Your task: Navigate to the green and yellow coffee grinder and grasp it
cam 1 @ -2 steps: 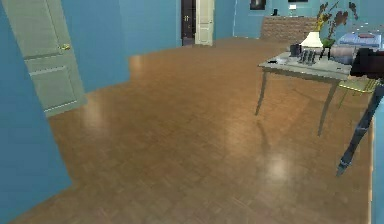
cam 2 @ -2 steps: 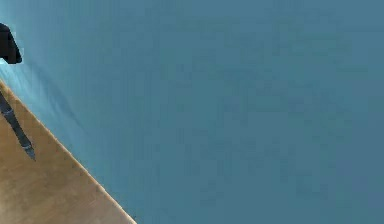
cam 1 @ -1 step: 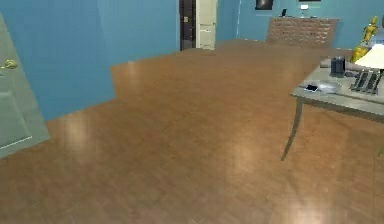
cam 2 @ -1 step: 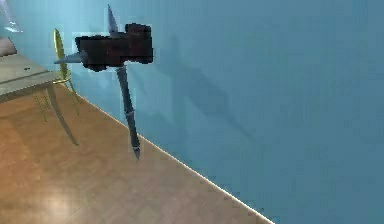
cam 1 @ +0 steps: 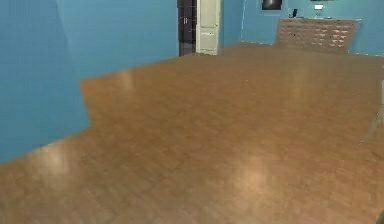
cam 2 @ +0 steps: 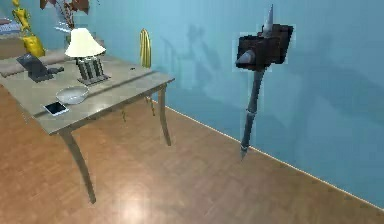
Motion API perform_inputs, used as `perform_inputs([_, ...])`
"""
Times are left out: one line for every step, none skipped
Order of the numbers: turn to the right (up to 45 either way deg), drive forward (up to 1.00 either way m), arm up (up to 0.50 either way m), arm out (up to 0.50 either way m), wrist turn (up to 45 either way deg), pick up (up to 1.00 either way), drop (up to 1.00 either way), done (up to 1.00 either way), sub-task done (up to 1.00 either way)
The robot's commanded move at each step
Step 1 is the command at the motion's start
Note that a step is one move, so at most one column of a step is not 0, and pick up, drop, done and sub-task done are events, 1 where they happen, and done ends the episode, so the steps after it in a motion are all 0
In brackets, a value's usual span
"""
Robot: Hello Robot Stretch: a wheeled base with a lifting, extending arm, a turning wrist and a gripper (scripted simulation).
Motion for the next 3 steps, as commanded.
perform_inputs([0.0,1.0,0.0,0.0,0.0,0.0,0.0,0.0,0.0])
perform_inputs([0.0,1.0,0.0,0.0,0.0,0.0,0.0,0.0,0.0])
perform_inputs([0.0,1.0,0.0,0.0,0.0,0.0,0.0,0.0,0.0])
